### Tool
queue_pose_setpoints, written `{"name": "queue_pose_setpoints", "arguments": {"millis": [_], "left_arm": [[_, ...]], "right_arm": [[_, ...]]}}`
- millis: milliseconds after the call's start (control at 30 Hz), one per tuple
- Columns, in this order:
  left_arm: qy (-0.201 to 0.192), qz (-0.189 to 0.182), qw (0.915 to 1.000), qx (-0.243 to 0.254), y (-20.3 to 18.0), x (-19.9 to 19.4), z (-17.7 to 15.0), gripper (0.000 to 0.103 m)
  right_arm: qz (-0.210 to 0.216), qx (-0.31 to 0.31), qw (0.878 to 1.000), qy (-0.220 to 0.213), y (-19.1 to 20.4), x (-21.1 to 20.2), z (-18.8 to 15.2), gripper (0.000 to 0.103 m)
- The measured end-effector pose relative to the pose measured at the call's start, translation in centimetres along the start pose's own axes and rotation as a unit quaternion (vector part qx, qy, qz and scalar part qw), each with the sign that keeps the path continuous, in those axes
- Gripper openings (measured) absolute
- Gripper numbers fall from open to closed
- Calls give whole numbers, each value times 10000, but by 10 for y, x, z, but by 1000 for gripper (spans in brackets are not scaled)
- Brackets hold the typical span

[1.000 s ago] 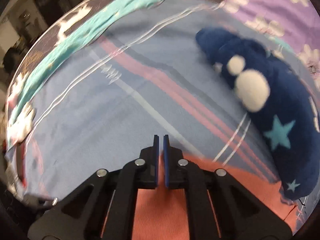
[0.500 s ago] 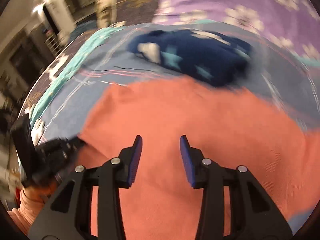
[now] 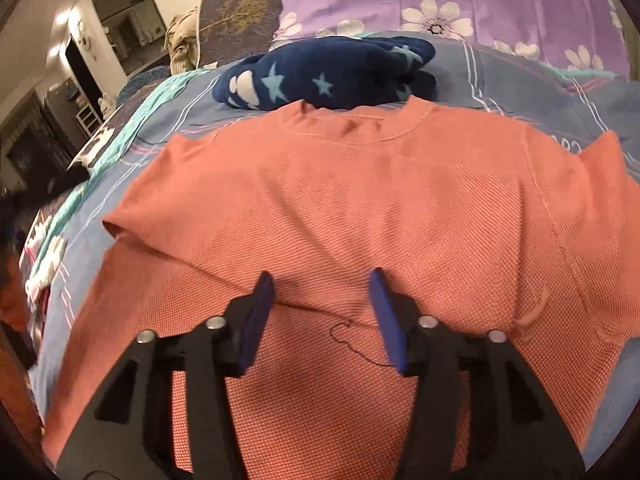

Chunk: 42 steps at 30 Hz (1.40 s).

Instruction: Fold small clothes

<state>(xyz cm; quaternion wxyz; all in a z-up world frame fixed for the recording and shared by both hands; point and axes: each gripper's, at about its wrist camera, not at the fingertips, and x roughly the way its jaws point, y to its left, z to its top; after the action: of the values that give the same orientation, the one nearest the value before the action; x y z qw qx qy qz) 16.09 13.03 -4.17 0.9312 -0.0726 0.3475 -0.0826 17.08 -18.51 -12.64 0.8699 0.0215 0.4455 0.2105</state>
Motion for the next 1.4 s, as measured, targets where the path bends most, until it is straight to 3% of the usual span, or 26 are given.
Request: {"name": "queue_pose_setpoints", "arguments": {"millis": [100,167,233,300,367,433,500,600,633,700,733,800,900,1000,1067,1100,1200,1300,1400], "left_arm": [[477,444,9977,-168,12,54,5,15],[804,829,9919,-533,40,86,-5,12],[587,446,9920,-1023,59,83,-9,12],[538,530,9900,-1193,61,74,-9,11],[460,490,9925,-1024,44,62,-8,12],[284,123,9966,-763,20,49,-5,15],[173,-122,9989,-428,-9,42,-6,31],[580,-80,9982,158,-42,68,-25,37],[801,57,9963,300,-48,84,-36,39],[746,203,9959,472,-55,85,-38,44],[740,211,9959,477,-56,83,-37,45],[762,267,9953,533,-58,85,-40,45],[758,304,9950,573,-60,85,-39,46],[747,268,9953,546,-57,86,-40,46],[742,188,9959,483,-56,85,-40,47],[740,152,9961,459,-55,85,-40,48],[738,79,9963,426,-54,86,-40,50],[737,76,9963,444,-55,86,-40,51],[730,44,9964,429,-54,86,-40,52]], "right_arm": [[-163,-222,9996,-8,9,0,-2,61],[-218,-258,9994,-22,9,1,-3,61],[-191,-222,9996,-46,6,0,-4,61],[-154,-169,9997,-78,4,-2,-4,61],[-132,-85,9998,-119,1,-4,-3,58],[-270,222,9992,-215,-9,-17,-3,43],[-470,438,9971,-402,-24,-39,-2,40],[-1571,437,9831,-836,-62,-84,2,40],[-2139,342,9721,-899,-82,-100,2,40],[-3112,273,9460,-866,-121,-122,1,41],[-3663,344,9267,-771,-150,-135,-3,43],[-4136,554,9068,-597,-194,-150,-9,44],[-4324,897,8968,-256,-247,-157,-18,44],[-4253,973,8998,-53,-273,-147,-22,41],[-4225,920,9017,-16,-278,-139,-21,19],[-4262,970,8994,-38,-279,-138,-19,15],[-4057,1409,9019,-465,-281,-154,-14,10],[-3228,2079,9171,-1073,-272,-180,-4,10],[-1588,2525,9439,-1420,-239,-184,14,10]]}}
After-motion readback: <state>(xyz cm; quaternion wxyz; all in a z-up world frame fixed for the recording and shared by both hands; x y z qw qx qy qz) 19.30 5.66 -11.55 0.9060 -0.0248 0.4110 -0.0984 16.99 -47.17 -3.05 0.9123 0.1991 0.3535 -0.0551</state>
